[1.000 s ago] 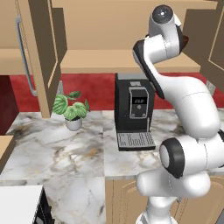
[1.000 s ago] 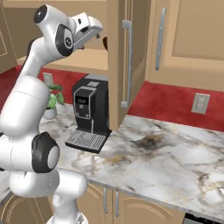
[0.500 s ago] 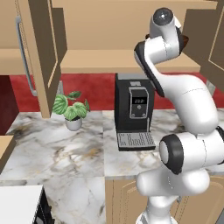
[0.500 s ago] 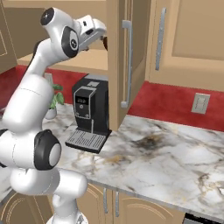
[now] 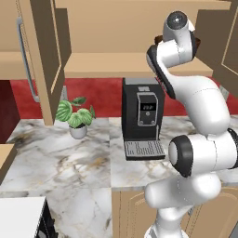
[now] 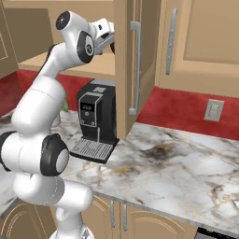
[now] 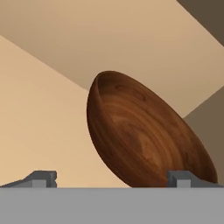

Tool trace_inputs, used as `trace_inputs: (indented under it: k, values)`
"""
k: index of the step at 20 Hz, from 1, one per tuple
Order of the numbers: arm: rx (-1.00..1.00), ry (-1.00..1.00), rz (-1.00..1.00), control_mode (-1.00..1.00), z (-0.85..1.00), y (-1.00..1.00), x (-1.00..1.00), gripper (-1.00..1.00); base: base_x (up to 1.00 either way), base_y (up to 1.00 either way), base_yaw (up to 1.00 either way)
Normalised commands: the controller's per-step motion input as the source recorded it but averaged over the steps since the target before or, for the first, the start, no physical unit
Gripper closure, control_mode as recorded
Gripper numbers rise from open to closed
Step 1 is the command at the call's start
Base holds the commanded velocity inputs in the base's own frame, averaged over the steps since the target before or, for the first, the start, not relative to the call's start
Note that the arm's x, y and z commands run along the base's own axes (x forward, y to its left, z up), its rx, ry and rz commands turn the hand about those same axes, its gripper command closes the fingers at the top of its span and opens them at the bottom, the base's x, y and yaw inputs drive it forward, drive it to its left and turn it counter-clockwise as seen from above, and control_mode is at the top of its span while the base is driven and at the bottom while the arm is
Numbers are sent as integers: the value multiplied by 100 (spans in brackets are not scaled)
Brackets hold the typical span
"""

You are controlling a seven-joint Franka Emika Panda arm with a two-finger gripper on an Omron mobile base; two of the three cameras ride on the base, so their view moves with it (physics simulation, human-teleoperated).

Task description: Move the bowls from the cabinet to the plates on the dining table.

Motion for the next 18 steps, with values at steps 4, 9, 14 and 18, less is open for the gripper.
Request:
trace_inputs:
  k: [4,9,14,18]
  values:
    - [0,5,0,-100,0,-2,3,-100,0,0,0]
    - [0,11,0,-100,-9,-2,12,-100,0,0,0]
    - [0,7,0,-100,0,-1,24,-100,0,0,0]
    - [0,4,0,-100,0,-4,42,-100,0,0,0]
